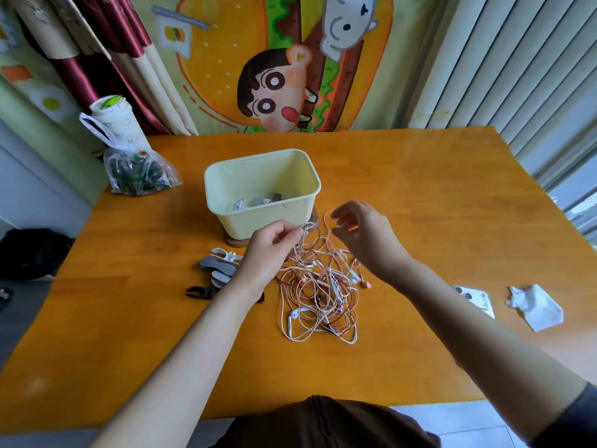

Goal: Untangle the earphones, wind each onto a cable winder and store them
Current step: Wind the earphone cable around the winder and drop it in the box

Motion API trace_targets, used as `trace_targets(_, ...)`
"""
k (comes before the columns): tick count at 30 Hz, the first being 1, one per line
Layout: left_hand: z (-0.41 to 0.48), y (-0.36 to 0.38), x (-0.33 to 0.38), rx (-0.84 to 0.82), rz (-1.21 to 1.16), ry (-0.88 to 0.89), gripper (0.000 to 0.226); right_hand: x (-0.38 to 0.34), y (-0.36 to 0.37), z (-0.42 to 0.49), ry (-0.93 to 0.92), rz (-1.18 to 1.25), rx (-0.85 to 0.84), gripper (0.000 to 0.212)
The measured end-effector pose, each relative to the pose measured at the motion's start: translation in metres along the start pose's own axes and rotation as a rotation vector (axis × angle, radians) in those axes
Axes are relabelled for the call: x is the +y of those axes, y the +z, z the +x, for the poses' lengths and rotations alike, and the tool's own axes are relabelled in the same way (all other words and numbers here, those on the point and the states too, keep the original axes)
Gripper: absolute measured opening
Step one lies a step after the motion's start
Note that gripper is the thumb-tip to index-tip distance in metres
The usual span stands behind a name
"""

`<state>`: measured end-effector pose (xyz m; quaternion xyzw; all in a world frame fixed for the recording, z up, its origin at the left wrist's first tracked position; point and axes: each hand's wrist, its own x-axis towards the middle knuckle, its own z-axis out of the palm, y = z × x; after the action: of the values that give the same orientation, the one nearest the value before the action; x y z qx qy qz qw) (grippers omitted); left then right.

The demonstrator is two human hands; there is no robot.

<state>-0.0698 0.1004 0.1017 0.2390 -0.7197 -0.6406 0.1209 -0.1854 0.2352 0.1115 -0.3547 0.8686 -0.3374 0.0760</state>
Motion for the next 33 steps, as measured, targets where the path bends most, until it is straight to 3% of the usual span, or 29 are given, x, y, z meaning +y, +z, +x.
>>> trace_targets(7,0.000,0.003,-0.001,0.026,-0.020,-0.012,0.014,-0.019,0.023,-0.017,-0.067,0.190,-0.140,0.014)
trace_targets(14,0.001,-0.004,-0.007,0.114,0.012,-0.054,0.017,-0.009,0.019,-0.006,0.121,0.337,0.046,0.019)
trace_targets(18,0.003,-0.011,-0.030,0.198,0.197,-0.114,0.015,-0.003,0.007,0.001,0.199,0.444,0.173,0.021)
trace_targets(22,-0.001,-0.015,-0.064,0.063,0.330,-0.257,0.015,-0.004,-0.006,0.006,0.196,0.505,0.276,0.021)
trace_targets(25,-0.008,-0.009,-0.076,-0.070,0.434,-0.387,0.018,-0.005,-0.010,0.006,0.159,0.451,0.228,0.018)
trace_targets(27,-0.006,-0.005,-0.073,0.026,0.474,-0.342,0.024,-0.006,-0.007,0.002,0.130,0.349,0.134,0.015)
trace_targets(30,0.000,0.001,-0.052,0.174,0.421,-0.133,0.014,-0.006,0.001,-0.004,0.111,0.283,0.049,0.014)
trace_targets(33,0.000,0.009,-0.026,0.053,0.274,0.006,0.010,-0.007,0.006,-0.006,0.113,0.295,0.010,0.014)
